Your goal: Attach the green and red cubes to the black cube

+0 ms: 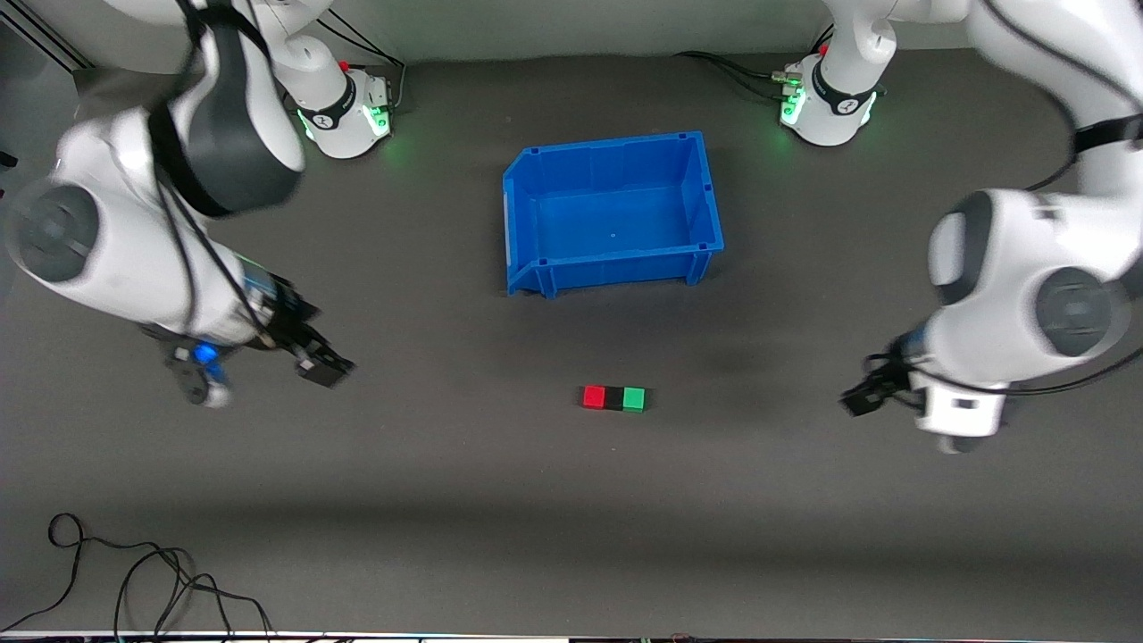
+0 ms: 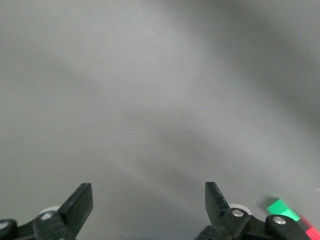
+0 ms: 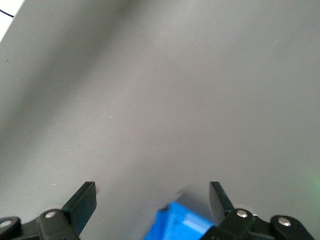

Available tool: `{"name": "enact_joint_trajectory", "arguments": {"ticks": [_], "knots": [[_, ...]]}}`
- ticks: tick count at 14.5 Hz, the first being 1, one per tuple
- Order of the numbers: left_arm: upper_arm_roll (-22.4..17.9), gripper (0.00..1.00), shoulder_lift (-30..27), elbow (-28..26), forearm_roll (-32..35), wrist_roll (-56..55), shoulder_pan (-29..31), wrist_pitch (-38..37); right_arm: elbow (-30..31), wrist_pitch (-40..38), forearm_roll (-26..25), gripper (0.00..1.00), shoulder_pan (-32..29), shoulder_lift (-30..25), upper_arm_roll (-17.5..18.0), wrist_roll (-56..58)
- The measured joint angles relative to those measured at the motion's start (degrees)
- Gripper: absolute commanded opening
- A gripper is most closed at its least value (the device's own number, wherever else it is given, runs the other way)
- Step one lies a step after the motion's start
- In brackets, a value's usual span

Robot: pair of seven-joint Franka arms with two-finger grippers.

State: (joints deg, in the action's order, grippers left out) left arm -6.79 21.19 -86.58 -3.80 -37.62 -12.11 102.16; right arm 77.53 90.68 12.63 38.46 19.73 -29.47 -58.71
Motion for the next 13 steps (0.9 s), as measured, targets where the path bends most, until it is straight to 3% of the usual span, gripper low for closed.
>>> {"name": "enact_joint_trajectory", "arguments": {"ticks": [3, 5, 8, 13], "knots": [[-0.1, 1.00, -4.7, -0.1, 0.2, 21.3, 6.5, -6.2, 1.7, -1.7, -5.5, 1.00, -1.0, -5.1, -1.0, 11.3], [-0.1, 1.00, -7.4, -0.4, 0.4, 36.5, 8.8, -7.9, 4.0, -1.8, -7.4, 1.00, -5.7, -8.8, 0.8, 19.6], [-0.1, 1.00, -9.3, -0.9, 0.4, 44.3, 10.1, -7.3, 6.3, -1.7, -9.1, 1.00, -18.6, -12.7, 9.1, 33.0], [0.8, 1.00, -11.8, -3.2, 2.0, 42.0, 9.8, -4.8, 7.0, -1.0, -9.6, 1.00, -36.7, -14.1, 23.1, 51.0]]}}
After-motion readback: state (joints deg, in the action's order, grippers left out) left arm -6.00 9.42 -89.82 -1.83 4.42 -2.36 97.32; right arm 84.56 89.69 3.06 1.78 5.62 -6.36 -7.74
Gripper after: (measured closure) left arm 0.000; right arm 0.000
